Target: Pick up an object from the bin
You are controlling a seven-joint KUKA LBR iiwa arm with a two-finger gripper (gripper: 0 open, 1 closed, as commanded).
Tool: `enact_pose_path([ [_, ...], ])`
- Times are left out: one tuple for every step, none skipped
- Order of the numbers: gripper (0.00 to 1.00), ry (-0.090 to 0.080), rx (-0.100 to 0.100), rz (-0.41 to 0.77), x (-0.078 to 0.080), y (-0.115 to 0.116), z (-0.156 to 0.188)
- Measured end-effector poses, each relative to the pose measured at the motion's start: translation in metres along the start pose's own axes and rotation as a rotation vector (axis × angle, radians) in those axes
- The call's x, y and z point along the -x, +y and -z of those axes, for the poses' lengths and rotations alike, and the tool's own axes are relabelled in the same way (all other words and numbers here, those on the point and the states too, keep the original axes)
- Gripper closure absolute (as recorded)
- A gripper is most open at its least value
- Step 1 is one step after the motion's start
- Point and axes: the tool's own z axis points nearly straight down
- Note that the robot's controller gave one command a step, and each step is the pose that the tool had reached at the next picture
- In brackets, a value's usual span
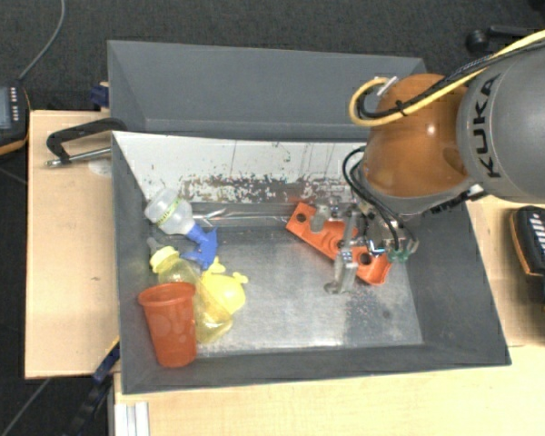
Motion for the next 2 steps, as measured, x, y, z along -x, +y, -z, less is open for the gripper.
enact_pose_path([
  [0.0, -0.015, 0.004, -0.101, 0.023, -0.005, -0.026],
  [0.0, -0.005, 0.002, -0.146, 0.026, -0.033, -0.059],
])
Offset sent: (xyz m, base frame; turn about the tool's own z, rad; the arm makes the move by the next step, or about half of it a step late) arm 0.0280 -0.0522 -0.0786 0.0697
